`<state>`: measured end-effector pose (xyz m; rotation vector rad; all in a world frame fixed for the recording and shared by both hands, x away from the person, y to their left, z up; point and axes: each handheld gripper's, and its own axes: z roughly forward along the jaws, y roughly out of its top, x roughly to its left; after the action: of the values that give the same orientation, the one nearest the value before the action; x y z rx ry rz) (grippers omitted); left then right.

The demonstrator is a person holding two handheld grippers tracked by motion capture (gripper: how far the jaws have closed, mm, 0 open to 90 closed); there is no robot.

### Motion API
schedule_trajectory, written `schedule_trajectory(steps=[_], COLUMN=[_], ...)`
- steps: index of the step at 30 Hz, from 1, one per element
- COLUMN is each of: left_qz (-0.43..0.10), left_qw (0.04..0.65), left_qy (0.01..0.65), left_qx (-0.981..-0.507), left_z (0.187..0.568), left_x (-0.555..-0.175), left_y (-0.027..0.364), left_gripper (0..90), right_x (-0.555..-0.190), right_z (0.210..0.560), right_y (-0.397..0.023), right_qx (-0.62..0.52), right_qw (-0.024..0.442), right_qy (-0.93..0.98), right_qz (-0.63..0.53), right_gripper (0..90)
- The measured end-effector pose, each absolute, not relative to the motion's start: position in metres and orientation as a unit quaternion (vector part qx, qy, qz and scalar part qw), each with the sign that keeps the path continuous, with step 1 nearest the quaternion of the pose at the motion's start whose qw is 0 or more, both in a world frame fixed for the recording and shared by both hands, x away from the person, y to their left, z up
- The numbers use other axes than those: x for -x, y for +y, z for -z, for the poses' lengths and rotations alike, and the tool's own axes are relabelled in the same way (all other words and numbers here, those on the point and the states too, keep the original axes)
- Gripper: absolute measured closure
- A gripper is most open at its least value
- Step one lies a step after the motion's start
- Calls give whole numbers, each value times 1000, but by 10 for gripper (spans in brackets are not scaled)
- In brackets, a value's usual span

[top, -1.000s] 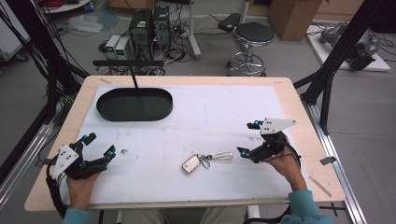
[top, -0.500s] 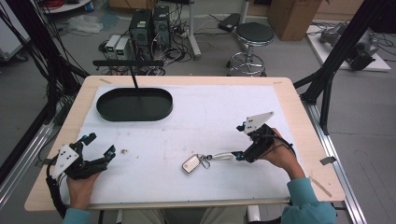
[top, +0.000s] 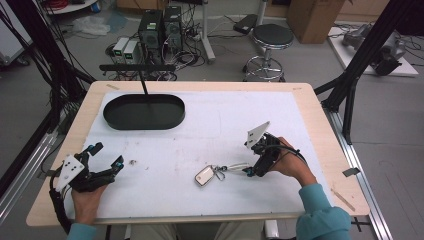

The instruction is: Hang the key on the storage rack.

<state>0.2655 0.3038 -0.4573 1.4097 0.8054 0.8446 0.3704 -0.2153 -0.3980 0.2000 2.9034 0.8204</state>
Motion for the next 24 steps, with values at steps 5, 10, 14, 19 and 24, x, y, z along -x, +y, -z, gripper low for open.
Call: schedule_trajectory(steps=[5,10,14,19,24], left_qz=[-366,-366,-366,-366,-366], left_qw=[610,610,610,610,610], left_qy=[349,349,349,348,348], left_qx=[-610,-610,-610,-611,-611], left_z=[457,457,457,457,457], left_x=[-266,-266,-265,-265,-265], left_y=[304,304,304,304,304], left_gripper=[133,134,134,134,134], right_x=[-372,-371,-372,-373,-373], right_z=[403,407,407,409,411], right_y=[-210,-209,-208,-208,-206], right_qx=[-55,-47,-43,-38,-30], right_qw=[56,39,36,33,27], right_qy=[965,972,975,978,981], right_qz=[-250,-227,-214,-202,-191], right_gripper=[59,190,266,366,454])
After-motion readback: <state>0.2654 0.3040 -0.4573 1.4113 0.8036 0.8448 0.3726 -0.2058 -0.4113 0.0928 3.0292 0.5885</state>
